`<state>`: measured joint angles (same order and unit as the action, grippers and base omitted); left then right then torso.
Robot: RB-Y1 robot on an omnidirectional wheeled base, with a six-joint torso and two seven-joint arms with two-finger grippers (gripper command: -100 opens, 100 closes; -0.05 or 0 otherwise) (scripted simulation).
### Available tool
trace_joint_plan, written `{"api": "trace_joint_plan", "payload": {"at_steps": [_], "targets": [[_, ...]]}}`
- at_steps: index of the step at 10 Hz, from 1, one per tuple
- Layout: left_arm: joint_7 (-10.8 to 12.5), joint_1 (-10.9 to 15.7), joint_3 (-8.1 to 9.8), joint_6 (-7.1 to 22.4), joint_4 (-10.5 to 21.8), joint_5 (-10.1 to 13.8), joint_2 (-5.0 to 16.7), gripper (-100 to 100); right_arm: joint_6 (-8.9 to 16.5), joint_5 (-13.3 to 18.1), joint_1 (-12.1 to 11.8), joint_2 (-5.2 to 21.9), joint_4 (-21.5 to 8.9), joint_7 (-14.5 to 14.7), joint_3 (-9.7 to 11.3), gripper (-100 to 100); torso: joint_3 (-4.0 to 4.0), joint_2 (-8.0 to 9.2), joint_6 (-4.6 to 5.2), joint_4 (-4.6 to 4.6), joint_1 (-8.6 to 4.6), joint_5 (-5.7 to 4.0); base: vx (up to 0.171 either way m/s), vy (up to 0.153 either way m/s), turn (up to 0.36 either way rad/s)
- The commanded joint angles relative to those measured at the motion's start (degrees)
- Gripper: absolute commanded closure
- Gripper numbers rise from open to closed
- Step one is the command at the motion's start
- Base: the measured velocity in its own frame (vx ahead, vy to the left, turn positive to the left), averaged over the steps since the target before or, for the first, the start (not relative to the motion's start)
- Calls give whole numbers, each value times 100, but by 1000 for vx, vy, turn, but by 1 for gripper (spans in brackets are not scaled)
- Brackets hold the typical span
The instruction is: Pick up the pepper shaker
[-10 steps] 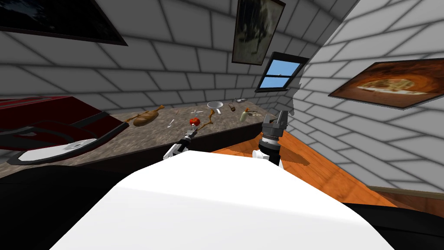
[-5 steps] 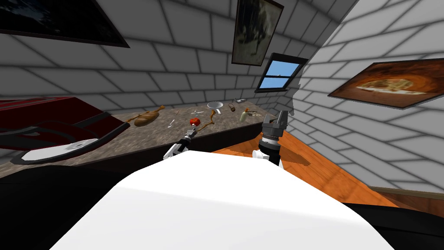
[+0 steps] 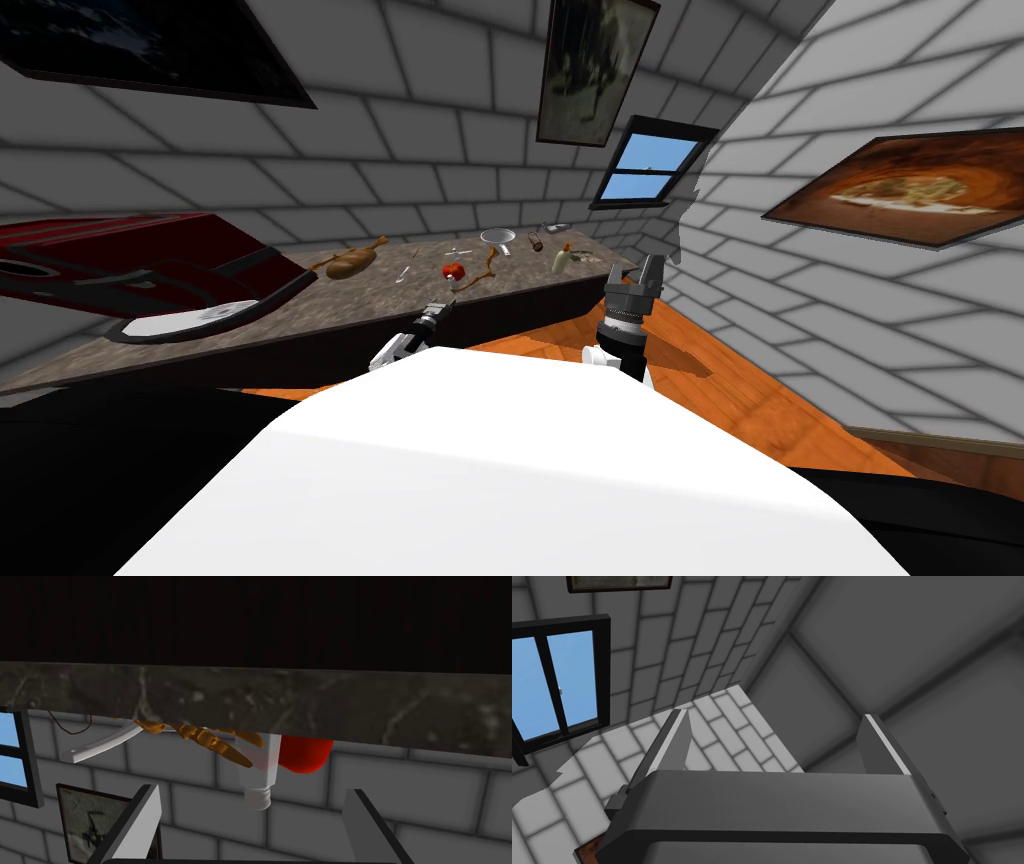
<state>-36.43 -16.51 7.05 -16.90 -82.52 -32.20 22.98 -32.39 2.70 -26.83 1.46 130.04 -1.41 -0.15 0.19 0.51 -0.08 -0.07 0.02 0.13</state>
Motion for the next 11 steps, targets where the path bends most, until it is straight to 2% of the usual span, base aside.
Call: {"api": "trace_joint_plan", "payload": {"at_steps": [1,4,6,7,8,11], "targets": [[-218,7,29,-116,185,-103,57,-100,0,0,0,0,0,0,0,0,0,0,0,0,0,0,-196,-112,42],[-524,-6,86,-291,401,-244,165,-100,0,0,0,0,0,0,0,0,-3,-5,0,-1,-1,-1,-178,-77,55],[-701,-28,160,-431,508,-297,206,-100,0,0,-1,1,0,0,0,0,-10,-19,1,-3,16,2,-114,-16,53],[-699,-20,188,-538,496,-247,31,-100,0,0,-1,1,0,0,-1,0,-18,-33,0,-6,27,5,35,53,41],[-679,-15,182,-549,481,-232,-27,-100,0,0,-3,2,0,0,-1,0,-40,-75,2,-13,44,8,118,80,-3],[-525,26,122,-579,344,-137,-400,-100,-1,0,-5,2,1,0,-2,0,-87,-153,4,-32,56,12,199,67,-23]]}}
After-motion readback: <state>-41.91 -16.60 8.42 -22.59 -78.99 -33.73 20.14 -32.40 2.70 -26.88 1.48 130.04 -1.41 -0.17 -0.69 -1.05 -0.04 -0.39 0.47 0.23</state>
